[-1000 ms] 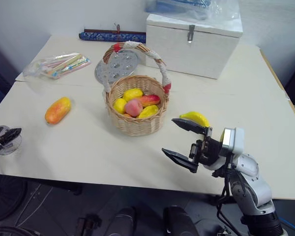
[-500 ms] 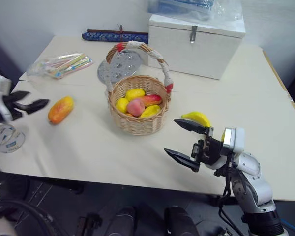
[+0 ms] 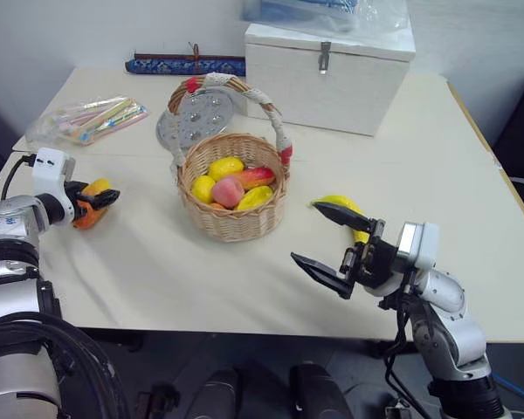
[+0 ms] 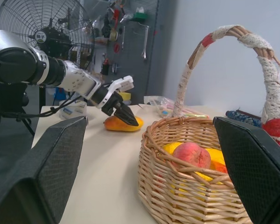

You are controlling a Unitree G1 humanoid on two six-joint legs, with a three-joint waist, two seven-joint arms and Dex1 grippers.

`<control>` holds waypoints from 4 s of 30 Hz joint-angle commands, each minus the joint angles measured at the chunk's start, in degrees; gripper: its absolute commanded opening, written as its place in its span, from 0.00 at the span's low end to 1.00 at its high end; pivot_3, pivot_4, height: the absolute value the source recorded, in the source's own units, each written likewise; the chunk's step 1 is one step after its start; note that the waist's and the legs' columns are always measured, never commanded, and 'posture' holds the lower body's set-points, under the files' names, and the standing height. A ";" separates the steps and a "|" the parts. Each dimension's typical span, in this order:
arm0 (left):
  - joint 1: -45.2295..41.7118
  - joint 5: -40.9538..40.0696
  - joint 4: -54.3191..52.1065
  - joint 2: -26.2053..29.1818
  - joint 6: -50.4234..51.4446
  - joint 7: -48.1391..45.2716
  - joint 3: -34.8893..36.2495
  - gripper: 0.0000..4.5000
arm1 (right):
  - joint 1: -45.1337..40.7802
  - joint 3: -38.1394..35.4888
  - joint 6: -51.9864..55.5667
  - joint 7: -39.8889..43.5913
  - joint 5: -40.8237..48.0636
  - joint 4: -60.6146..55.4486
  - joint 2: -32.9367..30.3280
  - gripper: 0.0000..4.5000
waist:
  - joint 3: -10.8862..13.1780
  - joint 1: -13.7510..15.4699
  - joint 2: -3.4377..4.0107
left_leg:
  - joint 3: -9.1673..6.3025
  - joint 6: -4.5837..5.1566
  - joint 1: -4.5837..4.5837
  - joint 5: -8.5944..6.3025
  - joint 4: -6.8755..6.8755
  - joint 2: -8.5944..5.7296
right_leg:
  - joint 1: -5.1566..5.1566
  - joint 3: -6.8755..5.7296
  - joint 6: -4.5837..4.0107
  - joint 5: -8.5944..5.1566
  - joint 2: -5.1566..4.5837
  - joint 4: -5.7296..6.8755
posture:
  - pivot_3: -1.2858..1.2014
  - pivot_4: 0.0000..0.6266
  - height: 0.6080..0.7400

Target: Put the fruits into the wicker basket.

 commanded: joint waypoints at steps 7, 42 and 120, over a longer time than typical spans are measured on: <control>0.94 4.61 0.99 5.06 2.22 -5.25 -3.62 0.47 | 1.17 -2.11 0.46 -1.61 1.54 -3.68 -1.27 1.00 | 0.00 -0.15 0.00 | 0.15 0.01 0.02 -0.01 -0.02 0.03 | -0.08 0.03 0.00 0.00 0.00 0.07 | 0.52 0.24 1.00; 7.94 -17.62 -64.21 -16.31 15.72 -17.98 -5.76 0.99 | 11.85 -15.21 0.63 -5.39 1.75 -3.65 -6.36 1.00 | 0.02 1.53 0.17 | 0.32 0.15 0.05 -0.15 0.25 0.15 | 0.13 0.16 -0.07 0.24 0.00 -0.33 | 0.52 0.24 1.00; 49.39 -42.69 -91.68 -9.69 16.42 -11.99 16.78 1.00 | -45.75 -3.93 67.04 -38.40 8.14 11.79 10.21 0.10 | 0.19 0.16 0.56 | 0.50 -0.07 -0.12 -0.36 0.06 0.74 | -0.13 0.19 -0.62 0.54 0.18 -0.79 | 0.52 0.24 1.00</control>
